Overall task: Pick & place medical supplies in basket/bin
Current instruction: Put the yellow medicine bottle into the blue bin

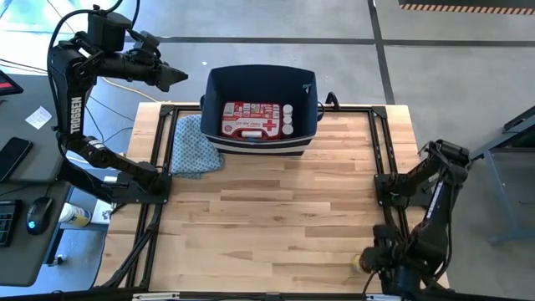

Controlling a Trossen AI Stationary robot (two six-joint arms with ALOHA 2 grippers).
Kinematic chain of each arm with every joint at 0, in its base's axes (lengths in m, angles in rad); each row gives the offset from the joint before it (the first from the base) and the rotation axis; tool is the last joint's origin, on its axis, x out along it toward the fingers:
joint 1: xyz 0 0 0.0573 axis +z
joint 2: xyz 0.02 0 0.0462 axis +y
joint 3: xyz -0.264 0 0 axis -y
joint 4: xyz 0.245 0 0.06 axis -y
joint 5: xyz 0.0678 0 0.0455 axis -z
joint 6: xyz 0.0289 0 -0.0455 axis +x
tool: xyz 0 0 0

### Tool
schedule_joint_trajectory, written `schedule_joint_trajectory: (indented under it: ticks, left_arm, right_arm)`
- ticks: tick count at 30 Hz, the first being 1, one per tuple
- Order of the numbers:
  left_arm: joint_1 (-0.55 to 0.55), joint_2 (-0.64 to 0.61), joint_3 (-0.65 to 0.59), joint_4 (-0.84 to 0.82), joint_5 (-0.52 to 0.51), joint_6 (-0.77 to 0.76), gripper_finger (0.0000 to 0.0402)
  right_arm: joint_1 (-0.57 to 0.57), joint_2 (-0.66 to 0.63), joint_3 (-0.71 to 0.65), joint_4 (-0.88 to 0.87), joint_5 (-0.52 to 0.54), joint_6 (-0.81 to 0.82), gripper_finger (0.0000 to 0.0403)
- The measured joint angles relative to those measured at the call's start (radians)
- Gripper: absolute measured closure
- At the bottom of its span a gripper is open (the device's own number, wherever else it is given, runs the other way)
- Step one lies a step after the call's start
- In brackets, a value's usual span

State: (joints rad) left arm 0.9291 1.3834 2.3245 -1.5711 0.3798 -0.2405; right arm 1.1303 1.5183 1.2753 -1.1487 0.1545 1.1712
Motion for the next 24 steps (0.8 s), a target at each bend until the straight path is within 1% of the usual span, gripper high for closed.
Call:
schedule_joint_trajectory:
  ticks: [3,5,8,10,12,14,16,18,20,24]
  left_arm:
    - [0.000,0.000,0.000,0.000,-0.008,0.000,0.0257]
    - [0.000,0.001,0.000,0.000,-0.024,0.000,0.0257]
    - [0.000,0.002,0.000,0.002,-0.037,0.000,0.0257]
    - [0.000,0.002,0.000,0.021,-0.042,0.000,0.0257]
    - [0.000,0.002,0.000,0.056,-0.051,0.004,0.0257]
    - [0.000,0.006,0.000,0.115,-0.057,0.022,0.0257]
    - [0.000,0.011,0.000,0.186,-0.056,0.054,0.0257]
    - [0.000,0.017,0.000,0.256,-0.054,0.096,0.0257]
    - [0.000,0.022,0.000,0.312,-0.054,0.129,0.0257]
    - [0.000,0.033,0.000,0.373,-0.053,0.164,0.0257]
  right_arm:
    - [-0.031,-0.064,0.022,-0.087,0.067,0.007,0.0192]
    - [-0.061,-0.118,0.034,-0.108,0.128,0.007,0.0192]
    - [-0.134,-0.199,0.057,-0.102,0.209,-0.038,0.0192]
    - [-0.208,-0.241,0.080,-0.075,0.246,-0.111,0.0192]
    - [-0.302,-0.275,0.109,-0.015,0.290,-0.224,0.0192]
    - [-0.409,-0.290,0.141,0.066,0.337,-0.382,0.0193]
    - [-0.528,-0.290,0.182,0.145,0.356,-0.545,0.0193]
    - [-0.667,-0.274,0.232,0.219,0.340,-0.677,0.0193]
    - [-0.812,-0.246,0.293,0.273,0.303,-0.770,0.0193]
    - [-1.070,-0.141,0.461,0.307,0.219,-0.944,0.0193]
